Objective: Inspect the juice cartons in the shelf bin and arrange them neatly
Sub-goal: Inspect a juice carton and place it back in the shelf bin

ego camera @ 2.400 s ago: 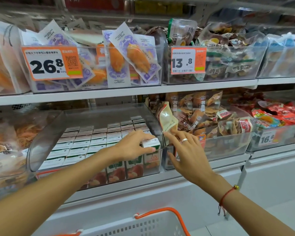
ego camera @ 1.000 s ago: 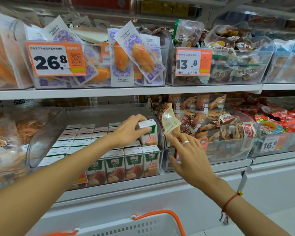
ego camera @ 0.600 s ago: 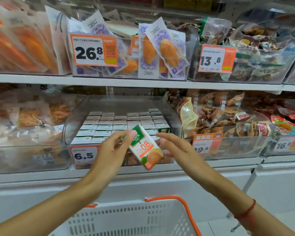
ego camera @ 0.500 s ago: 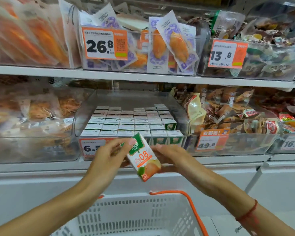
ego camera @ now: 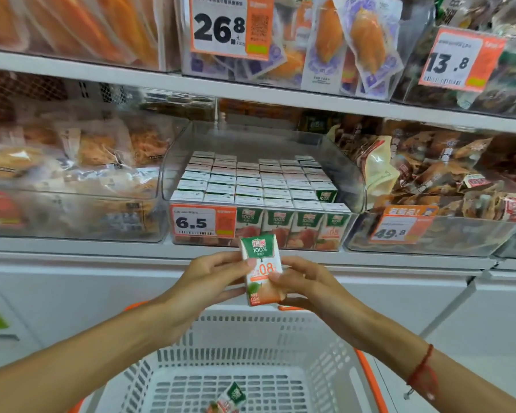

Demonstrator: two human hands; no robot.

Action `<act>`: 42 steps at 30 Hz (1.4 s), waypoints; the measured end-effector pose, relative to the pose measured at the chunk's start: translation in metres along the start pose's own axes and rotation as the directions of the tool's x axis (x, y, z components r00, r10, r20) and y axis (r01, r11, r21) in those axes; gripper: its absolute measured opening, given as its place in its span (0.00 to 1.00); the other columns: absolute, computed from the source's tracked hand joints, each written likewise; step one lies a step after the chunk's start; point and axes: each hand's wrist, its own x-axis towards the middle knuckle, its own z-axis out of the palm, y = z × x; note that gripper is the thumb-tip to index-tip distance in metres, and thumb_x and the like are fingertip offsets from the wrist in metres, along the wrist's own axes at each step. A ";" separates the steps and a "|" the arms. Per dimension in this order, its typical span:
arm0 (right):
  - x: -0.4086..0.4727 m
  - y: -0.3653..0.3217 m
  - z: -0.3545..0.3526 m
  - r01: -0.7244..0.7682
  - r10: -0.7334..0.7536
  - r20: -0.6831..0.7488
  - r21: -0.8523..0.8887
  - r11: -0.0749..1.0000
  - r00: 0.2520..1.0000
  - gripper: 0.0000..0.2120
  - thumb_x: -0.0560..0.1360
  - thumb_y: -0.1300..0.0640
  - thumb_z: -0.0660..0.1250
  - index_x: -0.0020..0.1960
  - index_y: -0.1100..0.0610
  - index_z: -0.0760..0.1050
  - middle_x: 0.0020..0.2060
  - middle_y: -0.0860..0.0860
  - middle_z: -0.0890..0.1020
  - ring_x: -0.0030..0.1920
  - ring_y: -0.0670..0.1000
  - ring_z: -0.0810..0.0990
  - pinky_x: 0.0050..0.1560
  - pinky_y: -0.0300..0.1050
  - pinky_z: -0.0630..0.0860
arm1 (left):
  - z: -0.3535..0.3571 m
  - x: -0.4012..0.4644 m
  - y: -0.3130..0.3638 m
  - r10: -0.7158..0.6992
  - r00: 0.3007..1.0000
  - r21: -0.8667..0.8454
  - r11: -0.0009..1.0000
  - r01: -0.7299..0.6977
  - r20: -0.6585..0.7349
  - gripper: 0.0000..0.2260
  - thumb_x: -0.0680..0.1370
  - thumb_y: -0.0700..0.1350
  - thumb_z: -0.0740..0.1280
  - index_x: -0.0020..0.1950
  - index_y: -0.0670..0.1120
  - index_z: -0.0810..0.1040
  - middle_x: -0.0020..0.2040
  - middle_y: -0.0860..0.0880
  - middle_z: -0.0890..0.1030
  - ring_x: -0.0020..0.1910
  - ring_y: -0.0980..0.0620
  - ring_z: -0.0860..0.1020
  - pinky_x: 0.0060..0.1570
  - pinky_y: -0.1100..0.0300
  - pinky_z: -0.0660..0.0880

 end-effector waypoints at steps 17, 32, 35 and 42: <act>-0.001 -0.001 0.000 0.106 -0.116 -0.024 -0.256 0.961 0.993 0.22 0.69 0.50 0.77 0.61 0.45 0.77 0.55 0.47 0.81 0.52 0.45 0.80 0.58 0.45 0.78 | 0.002 0.004 -0.008 -0.005 0.993 0.133 0.991 0.021 -0.114 0.18 0.72 0.59 0.71 0.56 0.51 0.83 0.45 0.58 0.86 0.44 0.66 0.83 0.31 0.77 0.73; -0.007 0.013 0.012 0.286 -0.461 -0.141 -0.618 0.733 0.876 0.27 0.66 0.43 0.77 0.60 0.46 0.70 0.50 0.39 0.78 0.49 0.41 0.78 0.48 0.39 0.77 | 0.014 -0.006 -0.006 0.116 0.989 0.095 0.990 -0.107 -0.097 0.10 0.74 0.52 0.71 0.54 0.51 0.82 0.44 0.55 0.87 0.43 0.63 0.84 0.36 0.74 0.75; -0.004 0.004 0.006 0.261 -0.330 -0.096 -0.428 0.865 0.939 0.27 0.65 0.35 0.70 0.60 0.47 0.74 0.53 0.40 0.80 0.51 0.41 0.80 0.49 0.36 0.78 | 0.005 -0.004 -0.002 0.110 0.992 0.139 0.985 -0.101 -0.059 0.11 0.74 0.51 0.72 0.56 0.52 0.82 0.45 0.56 0.86 0.45 0.62 0.84 0.41 0.72 0.76; 0.000 -0.012 -0.011 0.381 -0.400 -0.020 -0.270 0.884 0.916 0.20 0.72 0.44 0.66 0.63 0.45 0.76 0.55 0.40 0.83 0.57 0.40 0.80 0.55 0.36 0.77 | -0.001 -0.001 0.009 0.371 0.921 0.327 0.861 -0.390 0.122 0.17 0.72 0.43 0.74 0.57 0.58 0.80 0.51 0.62 0.84 0.51 0.64 0.81 0.47 0.74 0.74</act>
